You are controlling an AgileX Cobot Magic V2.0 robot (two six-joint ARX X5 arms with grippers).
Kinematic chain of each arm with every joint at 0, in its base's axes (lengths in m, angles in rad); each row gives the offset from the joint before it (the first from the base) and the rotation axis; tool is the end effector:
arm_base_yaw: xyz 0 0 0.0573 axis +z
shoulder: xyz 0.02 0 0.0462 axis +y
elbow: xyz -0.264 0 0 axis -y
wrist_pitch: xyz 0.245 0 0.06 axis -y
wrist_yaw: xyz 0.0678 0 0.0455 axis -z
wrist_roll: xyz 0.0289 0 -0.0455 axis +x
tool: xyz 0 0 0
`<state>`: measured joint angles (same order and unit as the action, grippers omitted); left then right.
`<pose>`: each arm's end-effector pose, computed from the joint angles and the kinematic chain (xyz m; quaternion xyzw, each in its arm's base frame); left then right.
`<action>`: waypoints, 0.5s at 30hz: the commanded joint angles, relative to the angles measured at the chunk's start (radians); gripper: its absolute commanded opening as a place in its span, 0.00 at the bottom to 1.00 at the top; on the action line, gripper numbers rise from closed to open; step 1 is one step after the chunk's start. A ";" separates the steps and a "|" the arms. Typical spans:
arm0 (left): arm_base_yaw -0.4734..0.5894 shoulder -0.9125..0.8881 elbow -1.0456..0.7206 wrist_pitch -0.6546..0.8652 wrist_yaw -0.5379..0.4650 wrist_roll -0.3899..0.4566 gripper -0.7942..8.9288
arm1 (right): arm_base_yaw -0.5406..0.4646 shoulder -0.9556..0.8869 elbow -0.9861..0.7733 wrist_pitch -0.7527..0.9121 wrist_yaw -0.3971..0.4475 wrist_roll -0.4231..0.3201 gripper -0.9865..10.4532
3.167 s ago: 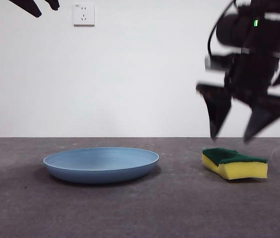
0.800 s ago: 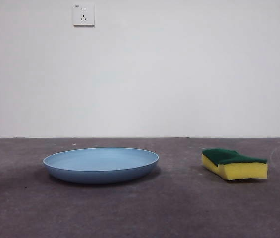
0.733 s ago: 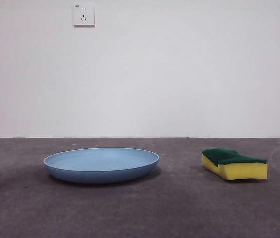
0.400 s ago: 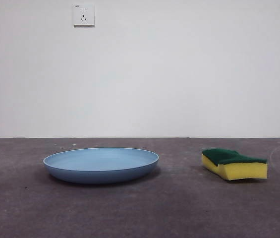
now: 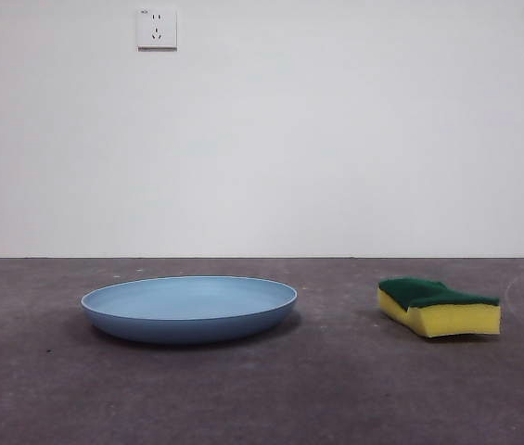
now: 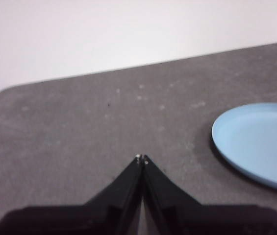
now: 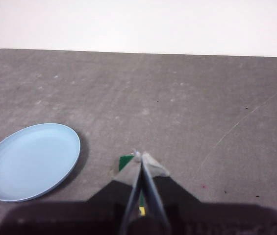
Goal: Pick up the plate,pick up the cloth,clean the plate with the cloth
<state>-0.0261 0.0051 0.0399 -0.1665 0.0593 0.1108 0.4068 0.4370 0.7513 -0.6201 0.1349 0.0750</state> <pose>0.0945 -0.0042 0.1606 0.0541 0.0633 -0.0462 0.9955 0.0816 0.0309 0.3190 -0.0040 0.1517 0.1284 0.9801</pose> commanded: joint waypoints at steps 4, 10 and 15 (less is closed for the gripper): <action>0.013 -0.003 -0.036 -0.014 -0.001 -0.042 0.08 | 0.002 0.000 -0.008 0.006 0.003 0.010 0.09; 0.013 -0.003 -0.036 -0.014 -0.006 -0.042 0.08 | 0.002 0.000 -0.008 0.005 0.003 0.010 0.09; 0.013 -0.003 -0.036 -0.014 -0.005 -0.042 0.08 | 0.002 0.000 -0.008 0.005 0.003 0.010 0.09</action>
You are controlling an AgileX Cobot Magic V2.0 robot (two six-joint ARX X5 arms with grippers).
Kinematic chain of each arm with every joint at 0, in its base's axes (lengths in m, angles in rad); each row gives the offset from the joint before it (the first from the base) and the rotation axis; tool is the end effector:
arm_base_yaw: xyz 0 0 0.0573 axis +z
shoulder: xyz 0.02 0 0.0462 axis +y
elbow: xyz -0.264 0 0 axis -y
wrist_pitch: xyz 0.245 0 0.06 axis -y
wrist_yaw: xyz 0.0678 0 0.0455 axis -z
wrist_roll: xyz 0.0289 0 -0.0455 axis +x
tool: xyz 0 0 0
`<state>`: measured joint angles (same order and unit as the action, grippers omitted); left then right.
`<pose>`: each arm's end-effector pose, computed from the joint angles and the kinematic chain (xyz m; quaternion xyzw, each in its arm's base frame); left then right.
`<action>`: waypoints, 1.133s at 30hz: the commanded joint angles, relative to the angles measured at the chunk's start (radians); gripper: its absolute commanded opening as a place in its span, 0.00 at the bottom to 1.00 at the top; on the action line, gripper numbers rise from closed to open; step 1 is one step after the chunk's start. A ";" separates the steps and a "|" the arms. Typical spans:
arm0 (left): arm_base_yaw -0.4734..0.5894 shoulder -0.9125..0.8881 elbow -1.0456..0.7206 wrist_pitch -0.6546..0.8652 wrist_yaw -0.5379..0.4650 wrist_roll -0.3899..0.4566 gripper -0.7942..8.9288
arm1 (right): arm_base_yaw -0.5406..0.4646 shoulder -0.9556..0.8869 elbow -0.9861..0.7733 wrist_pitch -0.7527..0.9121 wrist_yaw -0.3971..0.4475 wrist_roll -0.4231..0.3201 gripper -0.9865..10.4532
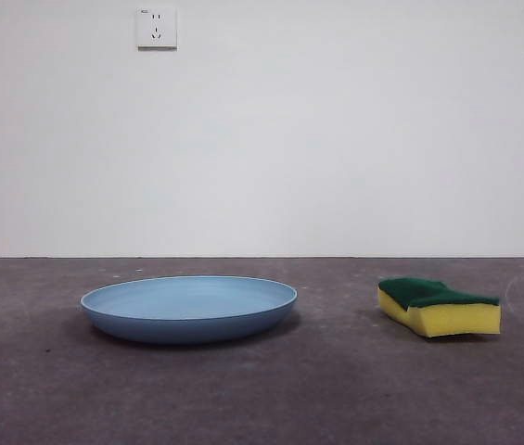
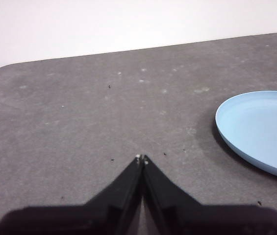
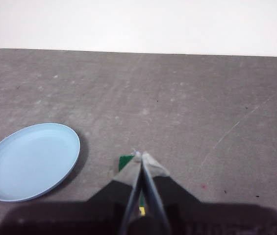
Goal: Pick up the plate,pick up the cloth,clean the plate with the cloth
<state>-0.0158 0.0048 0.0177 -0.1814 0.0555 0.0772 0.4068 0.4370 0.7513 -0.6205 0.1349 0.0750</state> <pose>0.0955 -0.0031 0.1517 0.0368 0.0827 -0.0387 0.9951 0.0816 0.0309 0.3190 -0.0041 0.1519 0.1283 0.9800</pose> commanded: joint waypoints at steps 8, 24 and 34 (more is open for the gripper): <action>0.002 -0.002 -0.014 0.002 -0.002 -0.009 0.08 | 0.002 0.000 -0.008 0.006 0.003 0.010 0.09; 0.002 -0.002 -0.014 0.002 -0.002 -0.009 0.08 | -0.119 -0.014 -0.134 0.268 0.039 -0.087 0.09; 0.002 -0.002 -0.014 0.002 -0.002 -0.009 0.08 | -0.334 -0.195 -0.525 0.544 -0.262 -0.070 0.09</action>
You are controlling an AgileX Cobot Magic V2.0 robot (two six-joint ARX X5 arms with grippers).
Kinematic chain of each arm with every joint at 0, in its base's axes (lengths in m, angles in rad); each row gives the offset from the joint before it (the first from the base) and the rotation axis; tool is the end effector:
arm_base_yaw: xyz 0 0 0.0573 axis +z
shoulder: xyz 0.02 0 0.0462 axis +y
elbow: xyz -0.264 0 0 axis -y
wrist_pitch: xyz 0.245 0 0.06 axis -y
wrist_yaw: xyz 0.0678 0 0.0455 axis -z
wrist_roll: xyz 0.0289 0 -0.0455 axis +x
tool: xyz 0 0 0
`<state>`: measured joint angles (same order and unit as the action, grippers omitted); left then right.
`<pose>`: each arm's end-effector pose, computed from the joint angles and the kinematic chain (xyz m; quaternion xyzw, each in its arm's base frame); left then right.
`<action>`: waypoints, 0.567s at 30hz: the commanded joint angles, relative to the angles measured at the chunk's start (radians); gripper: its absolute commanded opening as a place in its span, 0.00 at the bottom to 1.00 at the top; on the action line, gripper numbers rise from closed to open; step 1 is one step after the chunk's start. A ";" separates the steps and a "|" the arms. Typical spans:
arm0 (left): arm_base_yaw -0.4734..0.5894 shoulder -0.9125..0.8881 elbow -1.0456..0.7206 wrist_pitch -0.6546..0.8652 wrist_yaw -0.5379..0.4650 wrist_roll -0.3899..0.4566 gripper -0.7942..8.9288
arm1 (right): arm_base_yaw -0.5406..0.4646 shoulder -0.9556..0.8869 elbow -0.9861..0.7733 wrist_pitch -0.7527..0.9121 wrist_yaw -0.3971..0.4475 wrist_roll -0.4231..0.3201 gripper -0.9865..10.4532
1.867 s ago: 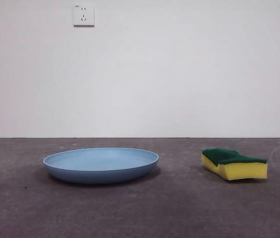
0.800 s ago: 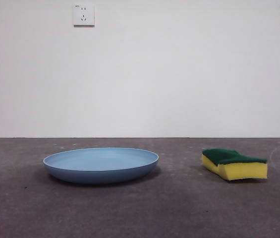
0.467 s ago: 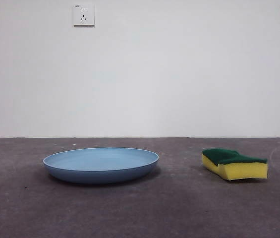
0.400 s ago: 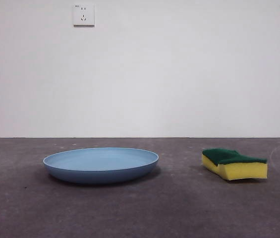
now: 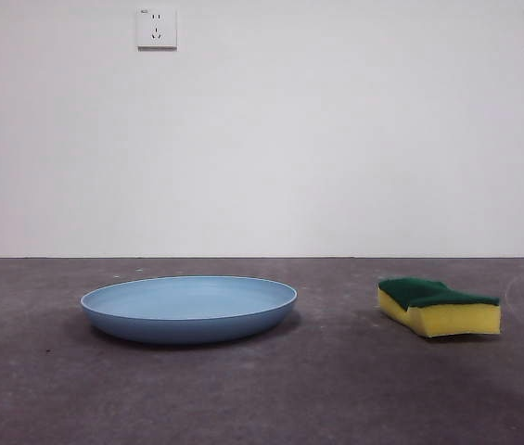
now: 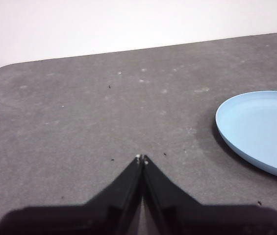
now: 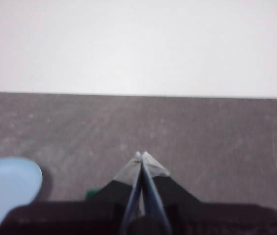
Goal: Pick up the plate,pick up the cloth,clean the plate with the cloth
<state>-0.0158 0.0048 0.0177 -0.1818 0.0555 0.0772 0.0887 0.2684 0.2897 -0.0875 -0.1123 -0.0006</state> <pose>0.0955 -0.0031 0.1517 0.0368 0.0829 -0.0387 0.9951 0.1047 0.0126 0.2323 0.0001 0.0331 0.1003 0.9944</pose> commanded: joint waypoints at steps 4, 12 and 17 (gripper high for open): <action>0.002 -0.002 -0.014 0.002 -0.002 -0.009 0.08 | -0.022 -0.099 -0.168 0.011 -0.011 0.037 0.09; 0.002 -0.002 -0.014 0.002 -0.002 -0.009 0.08 | -0.022 -0.237 -0.285 -0.049 -0.012 0.063 0.09; 0.002 -0.002 -0.014 0.002 -0.002 -0.009 0.08 | -0.022 -0.267 -0.285 -0.090 -0.012 0.064 0.09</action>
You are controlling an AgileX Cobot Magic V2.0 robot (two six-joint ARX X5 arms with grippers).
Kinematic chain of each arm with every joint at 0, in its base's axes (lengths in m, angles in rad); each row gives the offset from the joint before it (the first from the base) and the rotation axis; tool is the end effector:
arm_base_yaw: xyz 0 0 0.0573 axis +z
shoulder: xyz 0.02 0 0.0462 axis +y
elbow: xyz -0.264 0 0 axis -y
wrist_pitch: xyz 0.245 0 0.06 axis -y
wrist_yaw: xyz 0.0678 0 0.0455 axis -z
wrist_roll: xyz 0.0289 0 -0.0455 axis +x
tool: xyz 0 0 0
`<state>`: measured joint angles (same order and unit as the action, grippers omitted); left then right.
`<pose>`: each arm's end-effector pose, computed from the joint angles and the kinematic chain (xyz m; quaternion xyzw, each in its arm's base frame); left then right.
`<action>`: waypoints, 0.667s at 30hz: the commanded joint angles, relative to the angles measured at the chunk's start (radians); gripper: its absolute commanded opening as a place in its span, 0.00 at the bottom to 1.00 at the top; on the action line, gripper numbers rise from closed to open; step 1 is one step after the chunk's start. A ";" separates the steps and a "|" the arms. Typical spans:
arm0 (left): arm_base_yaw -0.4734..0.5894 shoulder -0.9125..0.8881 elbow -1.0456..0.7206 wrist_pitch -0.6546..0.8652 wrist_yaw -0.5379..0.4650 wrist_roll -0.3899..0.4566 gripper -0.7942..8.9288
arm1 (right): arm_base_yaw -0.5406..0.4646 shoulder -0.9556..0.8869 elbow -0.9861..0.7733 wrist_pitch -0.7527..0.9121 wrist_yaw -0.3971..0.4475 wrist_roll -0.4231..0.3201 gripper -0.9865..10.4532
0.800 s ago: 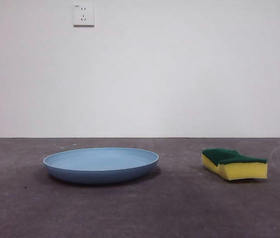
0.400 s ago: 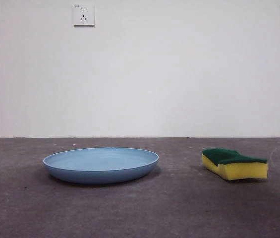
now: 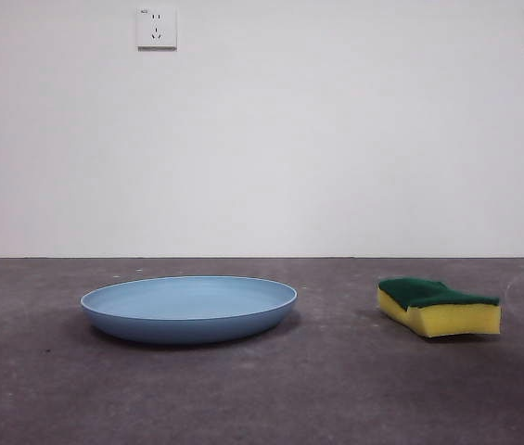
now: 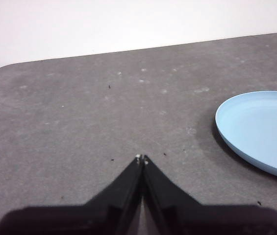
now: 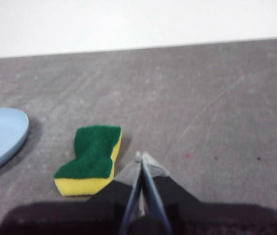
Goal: Pick up the plate,pick up the cloth,clean the plate with the cloth
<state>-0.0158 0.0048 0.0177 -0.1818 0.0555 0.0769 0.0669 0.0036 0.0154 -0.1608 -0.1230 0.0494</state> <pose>0.0955 -0.0031 0.1517 0.0366 0.0829 -0.0387 0.9951 0.0952 0.0099 0.1530 0.0266 0.0767 0.0927 0.9924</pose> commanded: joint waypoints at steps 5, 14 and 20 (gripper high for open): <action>0.002 -0.002 -0.014 0.002 -0.002 -0.008 0.08 | 0.000 -0.001 -0.010 -0.012 0.002 0.013 0.09; 0.002 -0.002 -0.014 0.002 -0.002 -0.008 0.08 | 0.000 0.003 -0.010 -0.012 0.000 0.013 0.09; 0.002 -0.002 -0.014 0.002 -0.002 -0.008 0.08 | 0.000 0.003 -0.010 -0.012 0.001 0.013 0.09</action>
<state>-0.0158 0.0048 0.0177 -0.1818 0.0555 0.0772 0.0669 0.0055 0.0162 -0.1627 -0.1211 0.0559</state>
